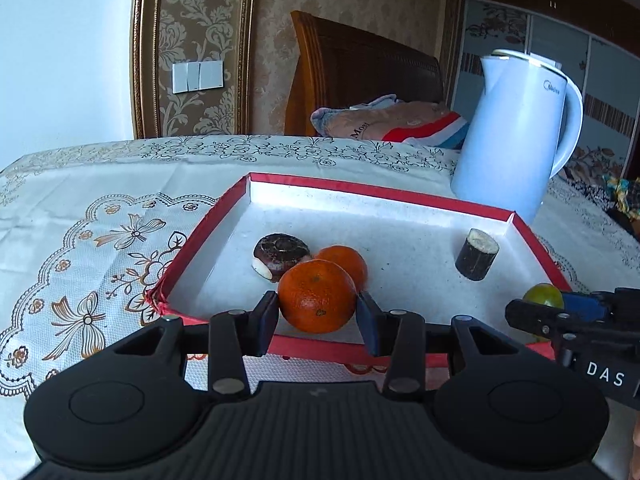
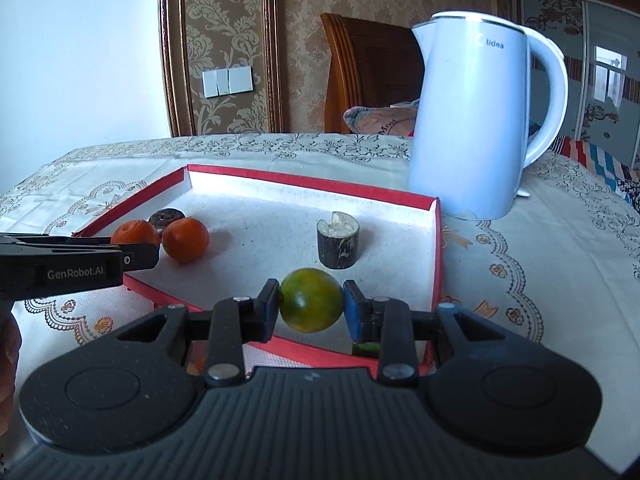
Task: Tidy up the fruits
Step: 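Carry the tangerine with the left tool while the right tool carries the green fruit into the tray, then open both tools to set the tangerine and green fruit in the tray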
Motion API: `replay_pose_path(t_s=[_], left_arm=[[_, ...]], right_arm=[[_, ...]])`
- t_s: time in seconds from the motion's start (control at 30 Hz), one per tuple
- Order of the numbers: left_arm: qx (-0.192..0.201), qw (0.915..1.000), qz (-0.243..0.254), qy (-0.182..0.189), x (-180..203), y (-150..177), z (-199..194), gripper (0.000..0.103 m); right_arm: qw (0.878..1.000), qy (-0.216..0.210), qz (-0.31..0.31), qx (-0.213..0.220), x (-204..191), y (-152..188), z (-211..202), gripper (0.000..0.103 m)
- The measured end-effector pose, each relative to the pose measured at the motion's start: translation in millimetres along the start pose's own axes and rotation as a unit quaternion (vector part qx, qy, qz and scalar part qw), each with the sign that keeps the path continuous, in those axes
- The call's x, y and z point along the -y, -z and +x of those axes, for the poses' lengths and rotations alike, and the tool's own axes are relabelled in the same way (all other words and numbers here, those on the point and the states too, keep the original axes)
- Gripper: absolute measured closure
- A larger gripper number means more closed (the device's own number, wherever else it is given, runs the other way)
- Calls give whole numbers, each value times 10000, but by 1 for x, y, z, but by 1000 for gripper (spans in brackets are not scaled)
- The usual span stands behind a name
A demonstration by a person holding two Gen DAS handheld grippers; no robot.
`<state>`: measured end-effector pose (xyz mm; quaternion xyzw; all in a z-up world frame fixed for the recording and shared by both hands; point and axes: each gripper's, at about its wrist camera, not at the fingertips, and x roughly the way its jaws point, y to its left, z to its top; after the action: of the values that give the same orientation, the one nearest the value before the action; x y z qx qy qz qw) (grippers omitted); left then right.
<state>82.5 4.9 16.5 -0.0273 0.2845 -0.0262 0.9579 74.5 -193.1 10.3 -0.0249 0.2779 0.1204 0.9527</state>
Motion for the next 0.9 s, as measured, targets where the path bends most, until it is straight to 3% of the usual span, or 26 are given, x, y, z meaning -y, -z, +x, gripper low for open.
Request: replay_pose_path(t_s=[0.33, 0.53, 0.9], left_arm=[[-54, 9992, 287, -279, 8, 0, 19, 61], [-24, 9989, 236, -413, 4, -2, 27, 61], [-32, 9986, 248, -460, 5, -3, 36, 60]], right_arm=[[9994, 31, 0, -354, -8, -2, 27, 71], [9989, 378, -55, -275, -9, -6, 43, 72], [9977, 595, 103, -303, -3, -16, 64, 72]])
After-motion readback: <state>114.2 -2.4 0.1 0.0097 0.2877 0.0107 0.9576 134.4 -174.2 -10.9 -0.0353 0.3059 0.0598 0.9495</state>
